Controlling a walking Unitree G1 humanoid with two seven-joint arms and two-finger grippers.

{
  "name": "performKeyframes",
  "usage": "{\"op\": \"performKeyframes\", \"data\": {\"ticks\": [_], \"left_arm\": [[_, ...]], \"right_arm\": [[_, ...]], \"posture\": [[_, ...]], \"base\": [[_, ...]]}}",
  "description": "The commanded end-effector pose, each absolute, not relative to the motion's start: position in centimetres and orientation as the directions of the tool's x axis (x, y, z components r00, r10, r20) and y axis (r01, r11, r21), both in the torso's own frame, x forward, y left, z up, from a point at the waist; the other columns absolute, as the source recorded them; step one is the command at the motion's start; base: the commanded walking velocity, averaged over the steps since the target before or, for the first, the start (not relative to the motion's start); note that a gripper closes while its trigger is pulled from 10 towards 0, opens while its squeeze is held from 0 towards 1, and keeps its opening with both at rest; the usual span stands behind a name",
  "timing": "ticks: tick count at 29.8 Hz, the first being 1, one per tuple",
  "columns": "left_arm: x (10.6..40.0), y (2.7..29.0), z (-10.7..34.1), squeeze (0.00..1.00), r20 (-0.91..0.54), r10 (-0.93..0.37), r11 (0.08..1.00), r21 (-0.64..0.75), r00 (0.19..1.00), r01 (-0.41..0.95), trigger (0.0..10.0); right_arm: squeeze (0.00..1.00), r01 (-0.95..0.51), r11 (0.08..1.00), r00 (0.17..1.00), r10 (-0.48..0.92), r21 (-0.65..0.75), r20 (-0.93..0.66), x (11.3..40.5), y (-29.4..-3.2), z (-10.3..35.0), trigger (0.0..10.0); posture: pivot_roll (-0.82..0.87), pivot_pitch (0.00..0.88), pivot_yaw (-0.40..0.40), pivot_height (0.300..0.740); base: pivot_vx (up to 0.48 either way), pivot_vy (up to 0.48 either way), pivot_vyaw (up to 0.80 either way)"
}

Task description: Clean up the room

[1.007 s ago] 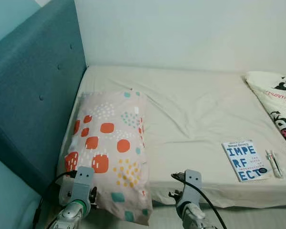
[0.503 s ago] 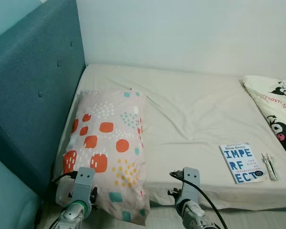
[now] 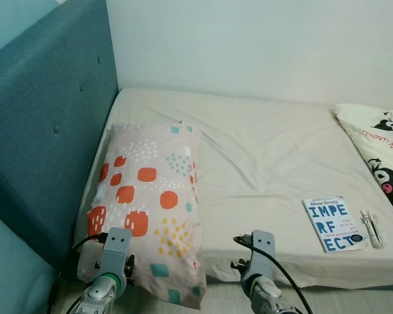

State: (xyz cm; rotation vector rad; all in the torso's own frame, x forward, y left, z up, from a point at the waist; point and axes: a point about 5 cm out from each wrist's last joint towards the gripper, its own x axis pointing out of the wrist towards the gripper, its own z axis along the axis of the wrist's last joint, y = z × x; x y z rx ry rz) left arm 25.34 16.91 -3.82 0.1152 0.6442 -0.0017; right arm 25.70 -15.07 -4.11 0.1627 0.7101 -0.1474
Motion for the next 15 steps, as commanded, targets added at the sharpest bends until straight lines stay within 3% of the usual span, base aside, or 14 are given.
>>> {"op": "performKeyframes", "data": {"ticks": [1,15], "left_arm": [[24.87,16.98,-4.20,0.00,-0.616,0.036,0.993,0.110,0.787,0.042,10.0],[25.05,17.28,-4.09,0.00,-0.616,0.047,0.992,0.121,0.787,0.035,10.0]], "right_arm": [[0.00,0.205,0.975,0.727,-0.091,0.088,-0.681,25.01,-15.33,-4.65,10.0],[0.00,0.212,0.974,0.721,-0.101,0.080,-0.685,24.94,-15.66,-4.70,10.0]], "posture": [[0.05,0.000,0.006,0.740],[0.05,0.000,0.011,0.740]], "base": [[0.000,0.000,0.00],[0.000,0.000,0.00]]}}
